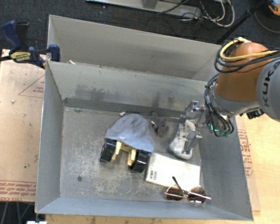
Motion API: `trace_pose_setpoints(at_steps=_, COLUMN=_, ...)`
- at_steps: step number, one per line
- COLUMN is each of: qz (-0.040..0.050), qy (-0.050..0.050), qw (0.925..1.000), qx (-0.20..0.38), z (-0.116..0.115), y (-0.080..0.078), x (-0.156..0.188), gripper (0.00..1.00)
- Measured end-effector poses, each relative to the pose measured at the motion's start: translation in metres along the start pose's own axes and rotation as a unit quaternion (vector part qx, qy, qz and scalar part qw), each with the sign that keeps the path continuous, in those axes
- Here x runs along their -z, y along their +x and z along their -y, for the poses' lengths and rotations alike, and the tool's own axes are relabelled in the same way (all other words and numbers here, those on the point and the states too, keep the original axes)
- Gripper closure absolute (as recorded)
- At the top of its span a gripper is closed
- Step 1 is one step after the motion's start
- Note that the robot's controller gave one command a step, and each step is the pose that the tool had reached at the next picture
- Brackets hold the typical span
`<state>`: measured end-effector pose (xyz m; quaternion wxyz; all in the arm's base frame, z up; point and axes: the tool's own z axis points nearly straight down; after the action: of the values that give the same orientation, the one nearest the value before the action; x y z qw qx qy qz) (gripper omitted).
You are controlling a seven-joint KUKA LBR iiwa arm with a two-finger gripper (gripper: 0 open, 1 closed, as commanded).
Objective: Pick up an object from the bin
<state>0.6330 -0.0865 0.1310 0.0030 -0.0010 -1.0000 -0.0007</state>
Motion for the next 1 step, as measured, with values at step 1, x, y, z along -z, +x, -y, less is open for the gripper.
trace_pose_setpoints(at_steps=1, qz=0.004, qy=0.0, qw=1.0, qx=0.001, z=-0.0002, y=-0.002, x=0.0051, gripper=0.0)
